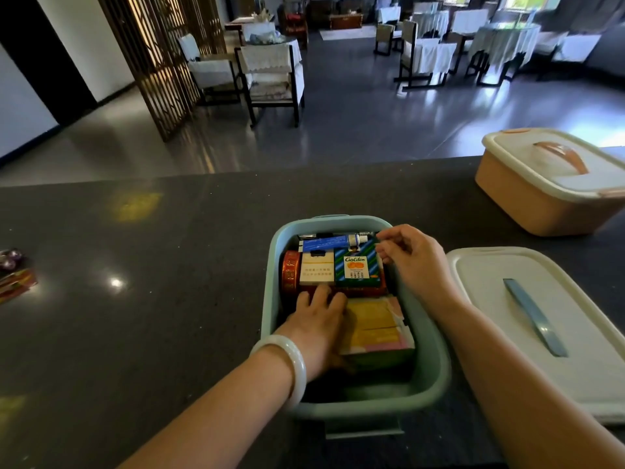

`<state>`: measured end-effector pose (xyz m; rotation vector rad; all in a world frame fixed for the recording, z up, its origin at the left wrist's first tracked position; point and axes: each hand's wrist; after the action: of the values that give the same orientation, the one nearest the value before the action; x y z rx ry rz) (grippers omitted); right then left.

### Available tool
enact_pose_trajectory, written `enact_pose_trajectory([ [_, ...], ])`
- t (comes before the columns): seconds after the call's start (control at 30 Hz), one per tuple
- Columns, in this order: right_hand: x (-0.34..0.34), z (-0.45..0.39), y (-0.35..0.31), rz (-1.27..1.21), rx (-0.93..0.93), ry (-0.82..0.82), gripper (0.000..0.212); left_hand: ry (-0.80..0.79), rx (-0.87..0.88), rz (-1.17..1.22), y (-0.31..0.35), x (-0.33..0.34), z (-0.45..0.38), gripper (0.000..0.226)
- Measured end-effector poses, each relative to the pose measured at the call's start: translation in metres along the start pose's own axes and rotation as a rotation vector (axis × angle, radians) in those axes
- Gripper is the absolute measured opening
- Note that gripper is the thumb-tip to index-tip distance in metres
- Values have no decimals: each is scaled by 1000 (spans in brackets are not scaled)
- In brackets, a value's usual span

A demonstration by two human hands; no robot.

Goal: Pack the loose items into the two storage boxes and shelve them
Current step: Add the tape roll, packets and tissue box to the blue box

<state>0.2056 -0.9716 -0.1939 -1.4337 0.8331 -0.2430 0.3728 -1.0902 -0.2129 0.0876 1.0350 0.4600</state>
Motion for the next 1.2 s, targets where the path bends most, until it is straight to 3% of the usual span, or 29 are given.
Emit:
enact_pose_trajectory([
  [0.2, 0, -1, 4, -2, 6, -6, 15, -41, -25, -149, 4, -3, -6, 86],
  [0.4, 3, -3, 7, 168, -53, -39, 22, 73, -15, -264, 7, 0, -2, 88],
  [0.67, 8, -7, 4, 674, -39, -278, 43, -13, -90, -146, 5, -1, 3, 81],
  [0.87, 8, -10, 4, 770, -53, -329, 49, -64, -84, -10, 6, -4, 5, 79],
  [1.2, 1, -16, 4, 893, -111, -399, 48, -8, -35, 69, 5, 0, 5, 77],
])
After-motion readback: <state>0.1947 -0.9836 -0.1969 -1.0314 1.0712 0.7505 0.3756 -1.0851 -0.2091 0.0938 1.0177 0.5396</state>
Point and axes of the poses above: each hand's wrist, its own z-axis away from the middle knuckle, its own x-axis out of the palm, y = z × x, and after that the axes turned 14 degrees about -y, right-handed
